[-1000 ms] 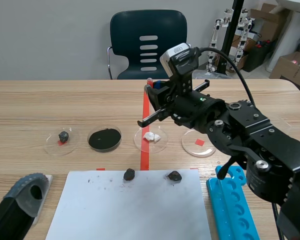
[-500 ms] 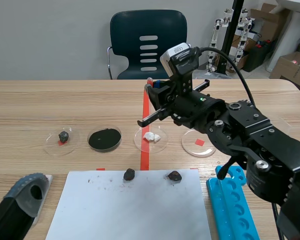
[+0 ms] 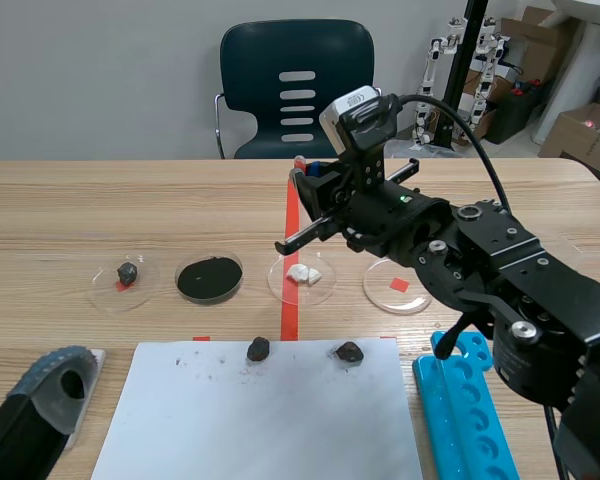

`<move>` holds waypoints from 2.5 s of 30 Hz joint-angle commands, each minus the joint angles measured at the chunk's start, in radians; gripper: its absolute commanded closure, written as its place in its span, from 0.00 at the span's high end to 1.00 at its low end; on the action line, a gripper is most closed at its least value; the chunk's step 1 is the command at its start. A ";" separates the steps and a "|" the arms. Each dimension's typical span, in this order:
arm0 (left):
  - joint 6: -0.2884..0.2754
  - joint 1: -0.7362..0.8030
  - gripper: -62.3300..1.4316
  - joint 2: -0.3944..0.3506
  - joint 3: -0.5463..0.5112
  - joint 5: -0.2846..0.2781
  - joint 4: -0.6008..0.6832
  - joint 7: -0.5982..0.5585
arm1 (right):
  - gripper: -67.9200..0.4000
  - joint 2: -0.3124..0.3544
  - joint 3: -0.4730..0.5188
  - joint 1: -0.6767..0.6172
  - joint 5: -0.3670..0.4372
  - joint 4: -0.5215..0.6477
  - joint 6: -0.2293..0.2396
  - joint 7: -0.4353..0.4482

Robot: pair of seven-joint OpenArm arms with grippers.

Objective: Squeeze the dropper onto the mineral

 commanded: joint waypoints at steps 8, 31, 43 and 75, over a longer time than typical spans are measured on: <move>-0.003 0.005 1.00 0.005 -0.001 -0.006 0.019 -0.014 | 0.02 -0.003 0.000 0.017 0.009 0.006 0.000 0.024; -0.003 0.005 1.00 0.005 -0.001 -0.006 0.019 -0.014 | 0.02 0.000 0.003 0.018 0.011 0.006 -0.004 0.034; -0.003 0.005 1.00 0.005 -0.001 -0.006 0.019 -0.014 | 0.02 0.006 0.003 0.005 0.012 0.021 -0.016 0.032; -0.003 0.005 1.00 0.005 -0.001 -0.006 0.019 -0.014 | 0.02 0.238 0.196 -1.014 0.012 0.934 -0.233 0.149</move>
